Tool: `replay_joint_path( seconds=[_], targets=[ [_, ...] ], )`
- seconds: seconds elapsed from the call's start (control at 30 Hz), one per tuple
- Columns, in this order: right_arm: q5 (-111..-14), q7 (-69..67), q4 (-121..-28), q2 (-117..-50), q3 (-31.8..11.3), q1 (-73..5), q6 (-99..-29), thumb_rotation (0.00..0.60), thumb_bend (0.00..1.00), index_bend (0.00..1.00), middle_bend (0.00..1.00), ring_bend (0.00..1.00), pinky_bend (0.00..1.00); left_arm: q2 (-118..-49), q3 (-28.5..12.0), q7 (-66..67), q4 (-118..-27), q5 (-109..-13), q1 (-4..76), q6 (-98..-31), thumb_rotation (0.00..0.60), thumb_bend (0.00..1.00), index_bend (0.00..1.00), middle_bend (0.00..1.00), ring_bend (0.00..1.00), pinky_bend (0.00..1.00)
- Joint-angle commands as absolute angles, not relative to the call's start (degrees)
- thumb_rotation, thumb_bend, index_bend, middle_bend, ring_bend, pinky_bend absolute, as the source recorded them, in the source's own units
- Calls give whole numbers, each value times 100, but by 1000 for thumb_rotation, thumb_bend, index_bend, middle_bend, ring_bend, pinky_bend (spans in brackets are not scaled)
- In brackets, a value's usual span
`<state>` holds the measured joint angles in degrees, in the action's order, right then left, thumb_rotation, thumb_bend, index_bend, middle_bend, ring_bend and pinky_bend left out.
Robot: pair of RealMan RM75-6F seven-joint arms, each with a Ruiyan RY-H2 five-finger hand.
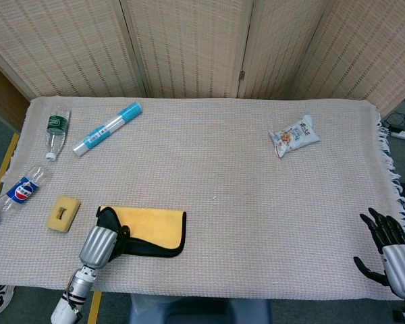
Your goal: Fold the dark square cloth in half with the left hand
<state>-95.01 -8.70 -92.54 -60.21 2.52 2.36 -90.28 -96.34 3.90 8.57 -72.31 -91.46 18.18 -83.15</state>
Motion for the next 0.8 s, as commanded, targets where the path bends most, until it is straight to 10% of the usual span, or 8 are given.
replay_joint_path(
  seconds=[0.03, 0.8],
  targets=[
    [-9503, -855, -9259, -6028, 261, 227, -9005, 600, 348, 0, 0, 0, 0, -9634, 427, 858, -7219, -9194, 1764, -8339, 600, 507, 703, 1000, 1000, 1000],
    [-9514, -838, -9262, -6032, 263, 238, -9047, 600, 348, 0, 0, 0, 0, -9376, 599, 1064, -7605, -9520, 1527, -8346, 600, 481, 334, 1000, 1000, 1000]
  ],
)
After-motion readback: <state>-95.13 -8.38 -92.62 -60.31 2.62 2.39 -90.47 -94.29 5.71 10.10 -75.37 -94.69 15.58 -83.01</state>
